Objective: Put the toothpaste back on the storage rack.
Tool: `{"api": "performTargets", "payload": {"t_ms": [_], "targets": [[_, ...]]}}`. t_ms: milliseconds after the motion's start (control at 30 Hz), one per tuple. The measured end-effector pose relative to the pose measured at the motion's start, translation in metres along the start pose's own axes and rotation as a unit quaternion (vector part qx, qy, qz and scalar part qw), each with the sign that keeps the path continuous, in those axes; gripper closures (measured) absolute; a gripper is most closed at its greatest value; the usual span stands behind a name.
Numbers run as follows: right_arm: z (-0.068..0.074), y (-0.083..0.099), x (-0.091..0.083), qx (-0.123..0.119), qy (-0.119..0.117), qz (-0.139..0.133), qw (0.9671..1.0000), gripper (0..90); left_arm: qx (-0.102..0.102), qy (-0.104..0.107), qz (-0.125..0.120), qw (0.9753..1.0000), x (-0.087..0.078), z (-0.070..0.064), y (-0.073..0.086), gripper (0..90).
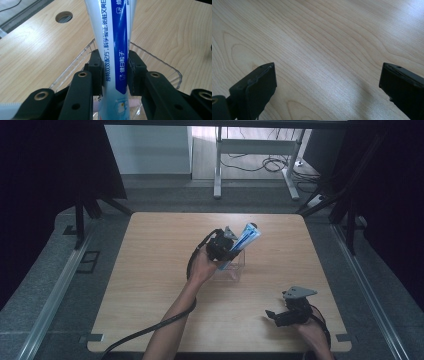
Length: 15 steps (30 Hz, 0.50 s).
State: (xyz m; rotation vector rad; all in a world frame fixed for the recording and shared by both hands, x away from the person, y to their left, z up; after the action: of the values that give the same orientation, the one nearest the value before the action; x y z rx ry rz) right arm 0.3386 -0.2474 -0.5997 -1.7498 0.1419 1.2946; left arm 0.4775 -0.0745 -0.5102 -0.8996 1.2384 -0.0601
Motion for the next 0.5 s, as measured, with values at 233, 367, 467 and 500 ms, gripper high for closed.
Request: {"api": "performTargets", "payload": {"t_ms": [233,367,467,500], "targets": [[0.0006,0.0002,0.0003,-0.002,-0.001,0.002,1.0000,1.3,0.007,0.006,0.011,0.9999,-0.0010,-0.0037,0.0037,68.6],[0.0007,0.0002,0.0007,-0.003,-0.001,0.002,1.0000,1.3,0.013,0.010,0.017,0.9997,-0.0019,-0.0062,0.0070,67.9],[0.0008,0.0003,0.0008,-0.004,-0.001,0.003,1.0000,1.3,0.016,0.009,0.021,0.9996,-0.0024,-0.0078,0.0084,67.5],[0.0010,0.0004,0.0009,-0.004,-0.001,0.003,1.0000,1.3,0.015,0.011,0.022,0.9996,-0.0028,-0.0085,0.0089,67.3]]}}
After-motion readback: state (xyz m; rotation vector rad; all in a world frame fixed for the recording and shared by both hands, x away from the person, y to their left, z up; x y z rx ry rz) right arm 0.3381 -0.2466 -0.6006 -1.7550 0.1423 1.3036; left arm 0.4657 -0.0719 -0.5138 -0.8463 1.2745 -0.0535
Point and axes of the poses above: each handheld gripper's, and its own axes: x roughly forward along the jaws, y roughly out of its underside, z roughly to its left, the point moved 10 cm from there along x, roughly forward along the jaws, and after that the axes turned 9 degrees about z, right-handed, at the moved point
